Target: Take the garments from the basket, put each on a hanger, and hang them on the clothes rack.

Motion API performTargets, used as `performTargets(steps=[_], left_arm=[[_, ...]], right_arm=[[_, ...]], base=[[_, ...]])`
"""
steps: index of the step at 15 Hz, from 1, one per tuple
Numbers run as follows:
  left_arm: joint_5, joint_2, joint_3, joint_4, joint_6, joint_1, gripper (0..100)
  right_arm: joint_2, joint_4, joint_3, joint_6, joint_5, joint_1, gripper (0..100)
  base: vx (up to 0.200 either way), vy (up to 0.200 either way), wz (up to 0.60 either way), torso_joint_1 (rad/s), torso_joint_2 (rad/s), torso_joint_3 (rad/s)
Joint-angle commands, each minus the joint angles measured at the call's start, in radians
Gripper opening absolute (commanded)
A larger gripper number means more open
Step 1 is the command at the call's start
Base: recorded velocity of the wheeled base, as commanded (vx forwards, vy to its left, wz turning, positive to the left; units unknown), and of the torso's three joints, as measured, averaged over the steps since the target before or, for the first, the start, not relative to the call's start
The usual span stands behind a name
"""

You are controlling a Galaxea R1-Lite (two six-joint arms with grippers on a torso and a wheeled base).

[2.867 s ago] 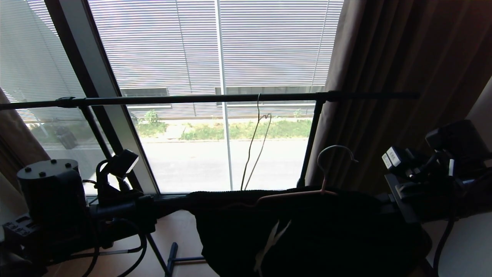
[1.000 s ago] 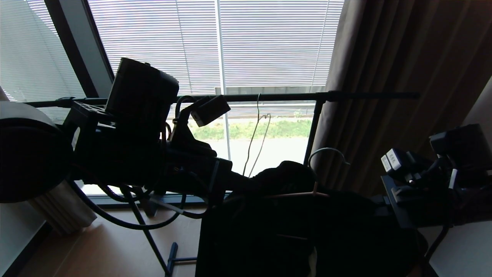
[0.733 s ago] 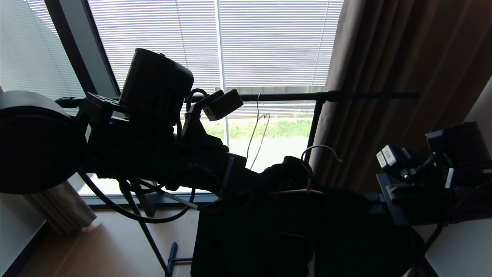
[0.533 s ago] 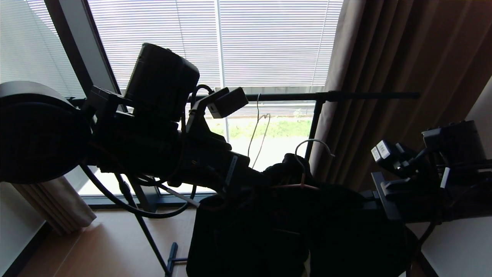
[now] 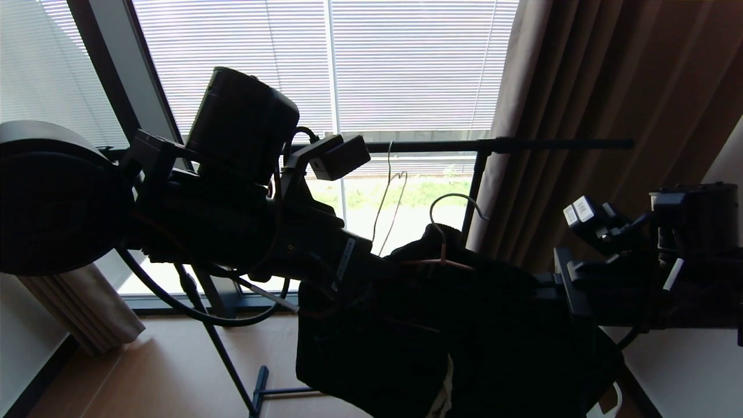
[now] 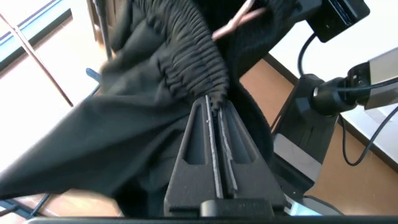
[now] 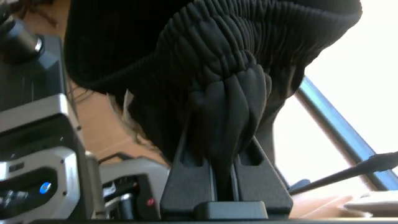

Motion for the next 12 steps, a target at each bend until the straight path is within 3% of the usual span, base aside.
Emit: performTargets(steps=[1,3,4,6,7,9,12], left_arm=[[0.0,-0.029,0.01,0.0,-0.001,0.001,0],[0.0,-0.036,0.018,0.0,0.002,0.001,0],[0.0,-0.044,0.029,-0.003,0.021,0.001,0],[0.0,-0.053,0.036,-0.004,0.033,0.001,0],[-0.002,-0.058,0.041,-0.004,0.036,0.001,0],[-0.003,-0.058,0.046,-0.006,0.035,0.001,0],[-0.005,-0.056,0.062,-0.029,0.039,0.001,0]], right_arm=[[0.004,-0.139,0.082,0.066,0.0,0.015,0],[0.005,-0.211,0.104,0.109,0.0,0.032,0],[0.008,-0.34,0.151,0.198,0.003,0.05,0],[0.025,-0.414,0.176,0.224,0.003,0.063,0],[0.051,-0.518,0.208,0.252,0.002,0.069,0],[0.066,-0.603,0.231,0.299,0.0,0.084,0],[0.07,-0.636,0.242,0.309,0.0,0.086,0]], base=[[0.0,0.0,0.0,0.0,0.0,0.0],[0.0,0.0,0.0,0.0,0.0,0.0],[0.0,0.0,0.0,0.0,0.0,0.0],[0.0,0.0,0.0,0.0,0.0,0.0],[0.0,0.0,0.0,0.0,0.0,0.0],[0.0,0.0,0.0,0.0,0.0,0.0],[0.0,0.0,0.0,0.0,0.0,0.0]])
